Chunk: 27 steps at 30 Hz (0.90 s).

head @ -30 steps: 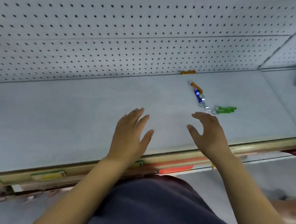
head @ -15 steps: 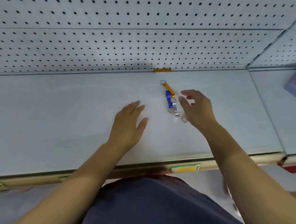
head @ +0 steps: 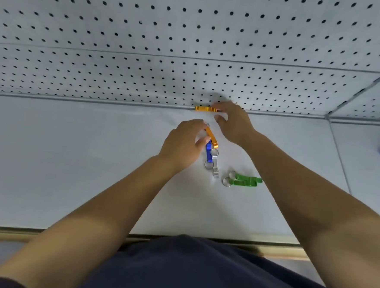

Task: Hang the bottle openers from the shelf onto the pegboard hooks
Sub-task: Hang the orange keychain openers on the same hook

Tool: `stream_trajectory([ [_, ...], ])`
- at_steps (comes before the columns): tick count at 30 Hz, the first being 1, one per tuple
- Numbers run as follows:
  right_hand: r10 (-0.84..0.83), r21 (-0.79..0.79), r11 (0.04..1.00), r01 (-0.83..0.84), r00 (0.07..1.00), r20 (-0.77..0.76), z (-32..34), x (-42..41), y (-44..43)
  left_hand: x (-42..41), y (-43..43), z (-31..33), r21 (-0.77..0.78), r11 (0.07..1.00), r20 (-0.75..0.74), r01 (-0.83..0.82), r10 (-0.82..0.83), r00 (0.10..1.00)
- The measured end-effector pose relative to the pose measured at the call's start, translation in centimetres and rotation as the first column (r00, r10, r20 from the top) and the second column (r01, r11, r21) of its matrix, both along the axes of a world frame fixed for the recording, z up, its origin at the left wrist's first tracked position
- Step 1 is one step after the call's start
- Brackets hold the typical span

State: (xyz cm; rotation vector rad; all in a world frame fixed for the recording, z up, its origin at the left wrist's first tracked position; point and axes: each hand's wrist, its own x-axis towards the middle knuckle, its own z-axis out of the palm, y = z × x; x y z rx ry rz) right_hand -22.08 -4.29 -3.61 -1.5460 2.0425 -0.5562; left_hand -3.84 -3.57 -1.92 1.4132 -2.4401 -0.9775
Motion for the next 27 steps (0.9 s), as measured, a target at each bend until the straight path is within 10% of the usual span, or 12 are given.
stream_trajectory([
  [17,-0.29,-0.027,0.956,0.293,0.953,0.091,-1.6,-1.8,2.6,-1.2,-3.0,-1.7,-0.064,0.989,0.057,0.136,-0.132,0.99],
  [27,-0.406,0.092,0.902,0.423,0.753,0.518,2.6,0.5,9.6,-1.5,-2.3,-1.2,0.049,0.998,0.034,0.05,-0.052,0.998],
])
